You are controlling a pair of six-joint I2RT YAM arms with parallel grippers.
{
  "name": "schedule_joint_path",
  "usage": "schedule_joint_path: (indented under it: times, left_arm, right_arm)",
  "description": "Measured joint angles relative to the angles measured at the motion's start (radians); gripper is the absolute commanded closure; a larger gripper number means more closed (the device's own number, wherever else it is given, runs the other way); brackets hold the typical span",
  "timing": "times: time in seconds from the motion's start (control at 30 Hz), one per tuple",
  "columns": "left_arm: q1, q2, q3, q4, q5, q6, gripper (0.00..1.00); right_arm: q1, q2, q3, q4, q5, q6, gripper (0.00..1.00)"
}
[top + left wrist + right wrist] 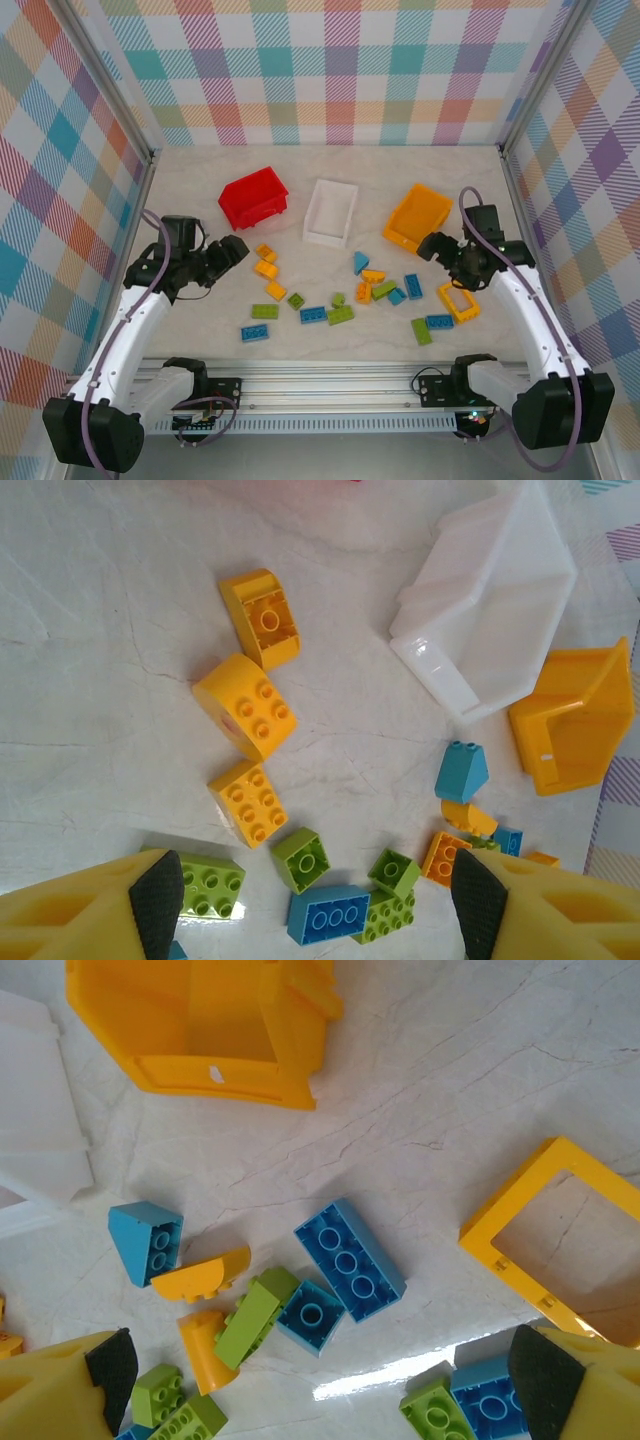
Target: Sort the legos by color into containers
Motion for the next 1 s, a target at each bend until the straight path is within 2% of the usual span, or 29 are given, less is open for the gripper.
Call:
schedule_joint_path:
  times: [0.2, 0.3, 0.4, 0.53, 0.67, 0.9, 1.0]
  left_arm:
    - [0.000, -0.054, -0.007, 0.027, -0.009, 0.032, 0.20]
    - [0.000, -0.100, -0.006, 0.050, -0.060, 0.073, 0.15]
    - [0.008, -0.078, 0.007, 0.073, -0.132, 0.123, 0.14]
    - [0.069, 0.092, 0.068, 0.157, -0.170, 0.180, 0.14]
    - [0.090, 0.365, 0.184, 0.239, -0.162, 0.259, 0.18]
    - [0.090, 0.767, 0.492, 0.281, -0.108, 0.402, 0.30]
    - [0.090, 0.869, 0.566, 0.276, -0.089, 0.433, 0.42]
  right_arm:
    - [0.000, 0.001, 0.000, 0.024, 0.000, -0.001, 0.00]
    - [0.000, -0.043, -0.008, 0.066, 0.034, -0.008, 0.00]
    - [-0.007, -0.081, -0.031, 0.132, 0.087, -0.016, 0.00]
    - [-0.056, -0.030, -0.043, 0.227, 0.108, -0.024, 0.00]
    - [-0.105, 0.159, 0.008, 0.282, 0.098, -0.043, 0.02]
    - [-0.151, 0.507, 0.200, 0.312, 0.027, -0.087, 0.22]
    - [-0.151, 0.605, 0.251, 0.316, -0.003, -0.107, 0.34]
